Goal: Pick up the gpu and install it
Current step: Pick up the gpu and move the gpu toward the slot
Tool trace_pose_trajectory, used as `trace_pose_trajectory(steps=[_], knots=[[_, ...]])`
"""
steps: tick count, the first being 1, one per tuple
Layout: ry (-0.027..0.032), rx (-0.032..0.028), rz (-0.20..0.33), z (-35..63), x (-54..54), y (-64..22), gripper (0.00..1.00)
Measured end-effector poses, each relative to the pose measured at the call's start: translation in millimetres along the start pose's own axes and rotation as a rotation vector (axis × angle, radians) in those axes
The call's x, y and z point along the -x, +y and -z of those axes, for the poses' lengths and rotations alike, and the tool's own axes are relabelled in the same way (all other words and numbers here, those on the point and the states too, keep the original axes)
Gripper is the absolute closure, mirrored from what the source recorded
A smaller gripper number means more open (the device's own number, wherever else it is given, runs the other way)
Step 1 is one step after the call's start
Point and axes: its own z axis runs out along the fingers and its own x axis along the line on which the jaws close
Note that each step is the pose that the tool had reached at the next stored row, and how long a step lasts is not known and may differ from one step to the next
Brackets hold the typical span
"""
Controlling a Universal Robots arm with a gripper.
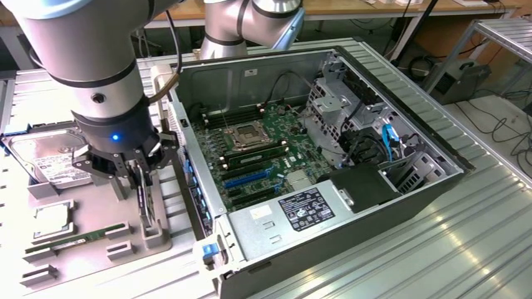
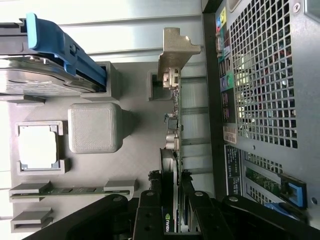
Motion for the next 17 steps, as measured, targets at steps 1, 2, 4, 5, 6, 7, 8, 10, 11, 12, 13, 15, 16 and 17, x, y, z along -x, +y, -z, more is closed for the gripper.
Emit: trace_pose_trajectory(steps=[1, 2, 4, 5, 6, 7, 8, 10, 11, 12, 13, 15, 16, 17], knots=[[0.0, 0.0, 0.0, 0.3, 0.0, 0.0, 0.74], [0.0, 0.0, 0.0, 0.5, 0.0, 0.0, 0.74], [0.0, 0.0, 0.0, 1.4, 0.0, 0.1, 0.74], [0.0, 0.0, 0.0, 1.9, 0.0, 0.1, 0.74], [0.0, 0.0, 0.0, 2.2, 0.1, 0.1, 0.74], [-0.0001, 0.0, 0.0, 2.5, 0.1, 0.1, 0.74], [-0.0001, 0.0, 0.0, 2.8, 0.1, 0.1, 0.74], [0.0, 0.0, 0.0, 3.7, 0.1, 0.2, 0.74], [0.0, 0.0, 0.0, 4.0, 0.1, 0.2, 0.74], [0.0, 0.0, 0.0, 4.3, 0.1, 0.2, 0.74], [-0.0001, 0.0001, 0.0, 4.5, 0.1, 0.2, 0.74], [0.0, 0.0, 0.0, 5.2, 0.1, 0.2, 0.74], [0.0, 0.0, 0.0, 5.8, 0.1, 0.3, 0.74], [0.0, 0.0, 0.0, 6.1, 0.2, 0.3, 0.74]])
